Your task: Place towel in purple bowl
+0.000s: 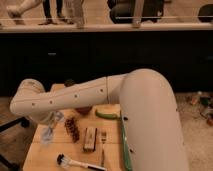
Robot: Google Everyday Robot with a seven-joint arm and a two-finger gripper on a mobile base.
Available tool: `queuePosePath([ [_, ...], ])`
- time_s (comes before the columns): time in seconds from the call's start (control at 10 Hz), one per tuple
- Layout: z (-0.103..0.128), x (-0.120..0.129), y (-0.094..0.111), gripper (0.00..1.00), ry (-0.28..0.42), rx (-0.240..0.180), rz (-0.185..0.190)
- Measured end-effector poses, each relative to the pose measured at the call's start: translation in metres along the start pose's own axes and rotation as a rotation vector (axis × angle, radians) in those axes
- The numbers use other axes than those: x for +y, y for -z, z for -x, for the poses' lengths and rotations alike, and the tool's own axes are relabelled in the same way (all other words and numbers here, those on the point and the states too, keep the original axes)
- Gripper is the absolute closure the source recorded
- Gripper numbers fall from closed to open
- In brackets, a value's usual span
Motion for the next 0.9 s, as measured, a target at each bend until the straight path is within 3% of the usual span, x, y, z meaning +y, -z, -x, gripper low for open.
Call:
queuePosePath([
  [0.5, -0.003, 0.001, 0.0, 0.9, -0.008, 0.013, 0.009],
  [0.7, -0.018, -0.001, 0.002, 0.9, -0.02, 0.033, 0.008],
  [0.9, -0.05, -0.002, 0.006, 0.9, -0.035, 0.053, 0.003],
])
